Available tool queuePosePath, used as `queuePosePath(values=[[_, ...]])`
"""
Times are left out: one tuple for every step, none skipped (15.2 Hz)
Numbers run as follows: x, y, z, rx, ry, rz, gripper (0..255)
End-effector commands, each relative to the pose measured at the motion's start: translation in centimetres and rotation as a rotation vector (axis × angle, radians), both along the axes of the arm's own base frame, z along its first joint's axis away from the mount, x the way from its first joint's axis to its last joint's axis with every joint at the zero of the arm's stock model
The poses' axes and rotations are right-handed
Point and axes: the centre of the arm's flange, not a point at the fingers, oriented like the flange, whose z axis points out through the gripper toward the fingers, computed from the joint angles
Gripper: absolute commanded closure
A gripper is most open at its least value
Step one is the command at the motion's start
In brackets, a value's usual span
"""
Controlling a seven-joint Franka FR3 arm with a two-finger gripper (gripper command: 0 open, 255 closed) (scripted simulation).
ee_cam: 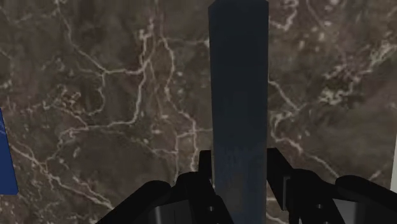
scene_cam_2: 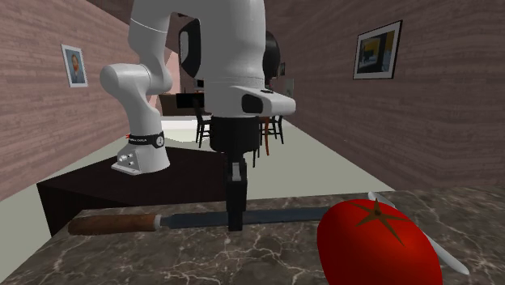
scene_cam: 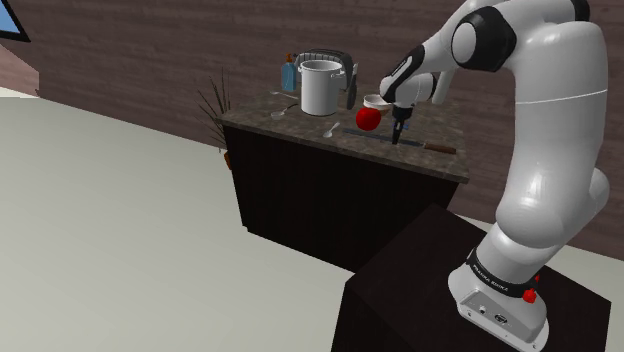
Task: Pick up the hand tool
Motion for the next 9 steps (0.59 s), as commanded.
queuePosePath(values=[[0.0,0.0,1.0,0.000,0.000,0.000,255],[0.0,0.0,1.6,0.000,0.000,0.000,255],[0.0,0.0,2.1,0.000,0.000,0.000,255],[0.0,0.0,2.6,0.000,0.000,0.000,255],[0.0,0.0,3.1,0.000,0.000,0.000,255],[0.0,0.0,3.7,0.000,0.000,0.000,255],[0.0,0.0,4.2,0.000,0.000,0.000,255],[0.0,0.0,4.7,0.000,0.000,0.000,255],[0.0,0.0,5.3,0.000,0.000,0.000,255]])
